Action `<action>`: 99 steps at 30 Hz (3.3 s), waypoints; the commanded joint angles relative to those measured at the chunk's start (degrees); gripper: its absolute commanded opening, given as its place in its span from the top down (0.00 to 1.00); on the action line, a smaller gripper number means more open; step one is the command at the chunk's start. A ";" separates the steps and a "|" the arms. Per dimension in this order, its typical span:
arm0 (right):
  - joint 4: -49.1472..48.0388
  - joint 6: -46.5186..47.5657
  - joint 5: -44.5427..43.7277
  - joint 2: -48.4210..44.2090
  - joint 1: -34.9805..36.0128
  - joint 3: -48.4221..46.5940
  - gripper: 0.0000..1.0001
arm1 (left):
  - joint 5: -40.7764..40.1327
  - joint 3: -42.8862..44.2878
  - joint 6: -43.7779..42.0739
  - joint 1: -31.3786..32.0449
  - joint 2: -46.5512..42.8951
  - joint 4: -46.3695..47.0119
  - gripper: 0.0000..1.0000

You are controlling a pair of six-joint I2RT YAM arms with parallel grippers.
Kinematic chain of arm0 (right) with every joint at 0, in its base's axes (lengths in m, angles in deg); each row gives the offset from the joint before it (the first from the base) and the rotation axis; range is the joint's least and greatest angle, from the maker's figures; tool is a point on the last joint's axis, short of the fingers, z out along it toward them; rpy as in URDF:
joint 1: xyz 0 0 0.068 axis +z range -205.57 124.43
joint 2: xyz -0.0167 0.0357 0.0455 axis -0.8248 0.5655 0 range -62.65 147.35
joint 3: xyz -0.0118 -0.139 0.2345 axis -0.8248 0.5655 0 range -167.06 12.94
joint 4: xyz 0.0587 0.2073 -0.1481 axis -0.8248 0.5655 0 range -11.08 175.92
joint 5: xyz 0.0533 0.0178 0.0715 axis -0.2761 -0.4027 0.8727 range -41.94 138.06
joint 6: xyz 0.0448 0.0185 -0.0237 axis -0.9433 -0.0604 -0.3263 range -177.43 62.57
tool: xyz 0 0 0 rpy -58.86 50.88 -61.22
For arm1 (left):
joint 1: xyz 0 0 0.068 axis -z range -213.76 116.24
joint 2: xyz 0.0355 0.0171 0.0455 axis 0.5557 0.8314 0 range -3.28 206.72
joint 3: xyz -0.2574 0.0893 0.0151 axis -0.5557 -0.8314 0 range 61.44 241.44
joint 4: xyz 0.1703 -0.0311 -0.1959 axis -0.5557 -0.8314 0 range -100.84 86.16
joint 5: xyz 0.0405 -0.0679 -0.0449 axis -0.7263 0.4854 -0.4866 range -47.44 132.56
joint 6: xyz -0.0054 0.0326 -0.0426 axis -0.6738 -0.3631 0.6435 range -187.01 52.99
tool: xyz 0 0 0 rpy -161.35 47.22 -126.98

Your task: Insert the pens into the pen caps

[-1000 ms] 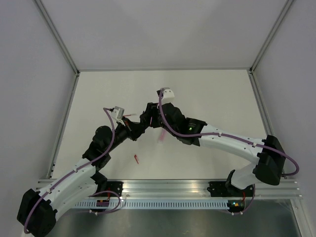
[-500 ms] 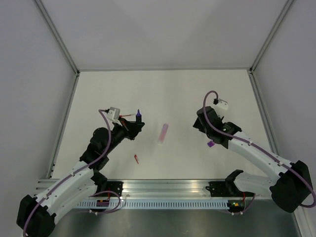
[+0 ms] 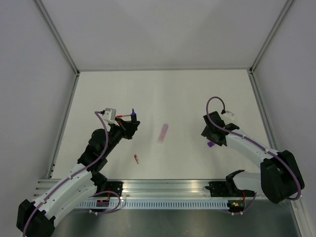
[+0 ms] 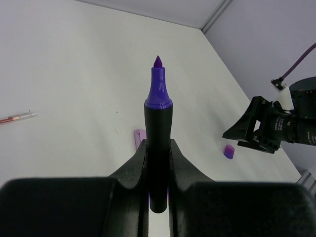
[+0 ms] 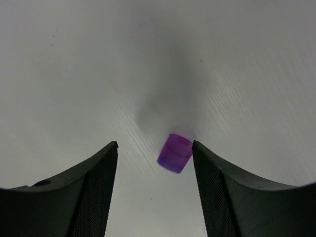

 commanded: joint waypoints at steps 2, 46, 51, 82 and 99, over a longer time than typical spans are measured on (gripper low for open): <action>-3.54 0.99 2.59 4.26 -0.19 0.25 0.33 | -1.86 0.38 -2.03 -0.01 -0.50 -0.09 0.98; -5.92 32.11 15.25 21.07 7.19 -17.23 0.48 | -5.99 -0.50 -1.06 -0.01 -1.64 -1.23 0.98; 8.30 12.02 1.02 18.86 7.01 -25.49 0.43 | -7.04 -0.23 -0.71 -0.01 -1.90 -1.58 0.98; 19.32 -39.01 -2.52 11.83 5.96 -12.85 0.27 | -10.74 1.35 -0.10 -0.01 -0.94 -5.98 0.98; 16.76 -41.03 -2.78 13.59 4.91 -9.68 0.28 | -10.38 1.61 -0.18 -0.01 -0.59 -6.07 0.98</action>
